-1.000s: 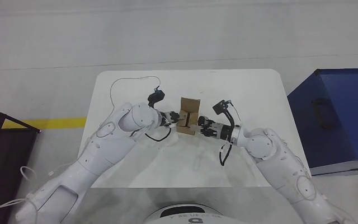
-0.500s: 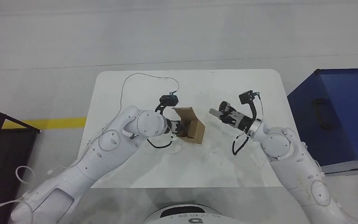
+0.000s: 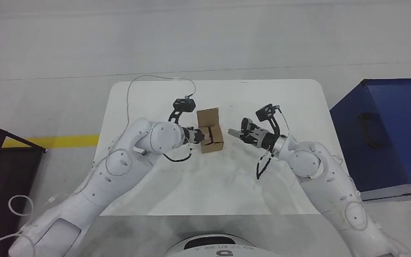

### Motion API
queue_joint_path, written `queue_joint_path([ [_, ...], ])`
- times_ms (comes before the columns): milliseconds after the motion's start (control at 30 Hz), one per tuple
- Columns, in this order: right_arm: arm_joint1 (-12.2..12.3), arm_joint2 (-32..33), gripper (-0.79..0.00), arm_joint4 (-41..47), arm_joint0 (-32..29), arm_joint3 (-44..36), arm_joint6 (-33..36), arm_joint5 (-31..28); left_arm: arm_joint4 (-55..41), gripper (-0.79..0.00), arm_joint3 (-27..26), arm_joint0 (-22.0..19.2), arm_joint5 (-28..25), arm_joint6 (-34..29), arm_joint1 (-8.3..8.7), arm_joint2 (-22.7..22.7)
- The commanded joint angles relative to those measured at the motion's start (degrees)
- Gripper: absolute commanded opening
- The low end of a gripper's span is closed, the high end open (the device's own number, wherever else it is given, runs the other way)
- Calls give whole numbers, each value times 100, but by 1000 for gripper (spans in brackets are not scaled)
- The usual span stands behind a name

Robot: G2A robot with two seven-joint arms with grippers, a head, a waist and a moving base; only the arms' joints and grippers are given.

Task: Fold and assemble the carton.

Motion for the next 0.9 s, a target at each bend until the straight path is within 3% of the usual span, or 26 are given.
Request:
queue_joint_path([
  [0,-33,-118,-231,-51,176,38,-13,34,21,0,-162,329,50,55,103,-351],
  [167,-114,-371,-271,-248,451,61,-201,136,-418,0,-676,1400,149,350,343,-1469],
  [267,-136,-468,-243,-197,524,143,-128,-23,-523,0,-778,2016,305,642,446,-2077],
  [433,-140,-542,-222,-109,557,290,64,-418,-1303,0,-751,2560,428,1316,440,-2638],
  [567,-136,-593,-219,-77,589,372,257,-697,-2750,0,-251,2347,424,2056,259,-2668],
  [867,-65,-475,-188,-574,457,178,479,-796,-3415,0,1235,575,593,2497,-159,-1430],
])
